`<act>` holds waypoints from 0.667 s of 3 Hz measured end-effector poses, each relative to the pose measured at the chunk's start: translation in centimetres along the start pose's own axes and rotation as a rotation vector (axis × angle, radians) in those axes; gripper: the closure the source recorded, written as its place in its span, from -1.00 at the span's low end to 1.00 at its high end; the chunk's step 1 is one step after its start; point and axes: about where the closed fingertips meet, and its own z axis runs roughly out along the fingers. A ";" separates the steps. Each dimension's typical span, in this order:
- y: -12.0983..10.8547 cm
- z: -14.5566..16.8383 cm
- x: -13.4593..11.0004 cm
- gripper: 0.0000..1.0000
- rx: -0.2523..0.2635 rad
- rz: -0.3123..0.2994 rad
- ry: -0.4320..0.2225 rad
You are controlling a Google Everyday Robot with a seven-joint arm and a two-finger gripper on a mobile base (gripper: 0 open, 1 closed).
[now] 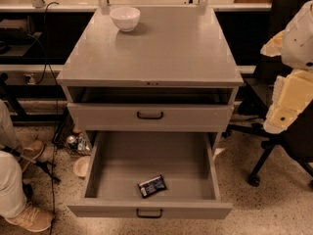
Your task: Pick rxbar blueberry from middle drawer and place on counter
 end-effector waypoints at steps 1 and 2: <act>2.3 4.1 -1.6 -1.00 -0.090 -0.027 -0.043; 6.5 9.9 -4.7 -1.00 -0.204 -0.050 -0.137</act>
Offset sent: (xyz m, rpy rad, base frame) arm -0.0452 0.1583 -0.2273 0.3476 0.2634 0.1984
